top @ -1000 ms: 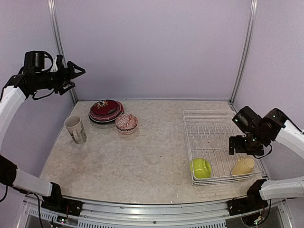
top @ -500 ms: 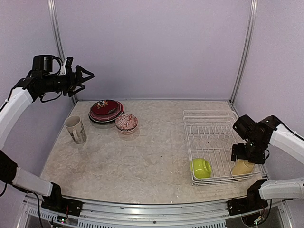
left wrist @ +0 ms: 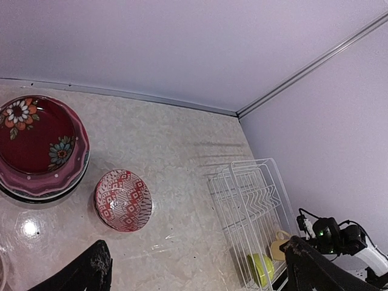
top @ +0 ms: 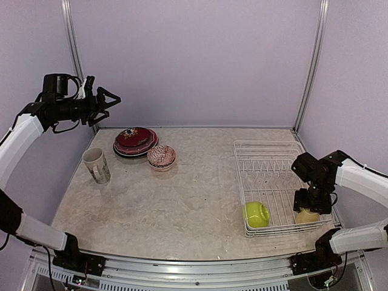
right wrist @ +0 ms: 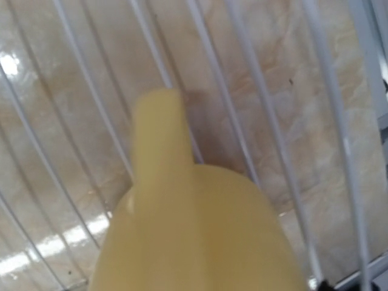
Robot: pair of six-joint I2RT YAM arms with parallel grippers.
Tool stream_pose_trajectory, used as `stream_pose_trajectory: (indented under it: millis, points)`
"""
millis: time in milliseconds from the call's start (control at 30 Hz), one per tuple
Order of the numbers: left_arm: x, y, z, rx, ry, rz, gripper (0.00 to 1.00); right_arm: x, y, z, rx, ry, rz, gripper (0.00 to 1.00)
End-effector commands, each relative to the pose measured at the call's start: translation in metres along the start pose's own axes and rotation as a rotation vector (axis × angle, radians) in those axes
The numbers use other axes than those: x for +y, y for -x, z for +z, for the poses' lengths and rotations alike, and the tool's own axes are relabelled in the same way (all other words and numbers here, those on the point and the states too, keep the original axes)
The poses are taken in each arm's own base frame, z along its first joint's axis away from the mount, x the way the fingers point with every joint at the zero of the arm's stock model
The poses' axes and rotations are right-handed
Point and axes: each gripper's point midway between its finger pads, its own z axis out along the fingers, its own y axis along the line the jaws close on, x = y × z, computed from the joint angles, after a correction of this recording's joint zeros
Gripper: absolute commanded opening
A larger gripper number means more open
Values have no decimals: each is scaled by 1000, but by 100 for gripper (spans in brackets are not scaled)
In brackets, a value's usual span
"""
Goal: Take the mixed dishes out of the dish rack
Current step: Grab the cup from the dish rack.
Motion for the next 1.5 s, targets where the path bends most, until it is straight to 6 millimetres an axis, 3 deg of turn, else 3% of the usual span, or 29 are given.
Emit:
stream_pose_trajectory:
  millis: [0,233,500,667,900,1167,1233,1300,1467]
  points:
    - [-1,-1,-1,-1,-26,11,95,14,1,3,10,66,32,79]
    - [-2,-1,-2,4,-45,-3,95,14,5,-9,-9,95,36,59]
    - [-4,-3,-1,11,-58,-7,95,29,29,-42,-105,221,42,21]
    - [-4,-5,0,17,-61,-10,95,48,50,-55,-193,314,40,10]
    - [-4,-8,5,33,-65,-12,95,89,61,-40,-160,399,-67,5]
    - [-3,-8,7,44,-68,-15,95,100,72,-17,-95,370,-136,20]
    - [-3,-9,7,46,-69,-16,95,98,72,-12,-86,335,-144,30]
    - [-2,-9,8,50,-71,-21,95,96,72,-10,-82,321,-149,45]
    - [-2,-10,10,58,-80,-27,95,94,71,-22,-104,346,-144,79]
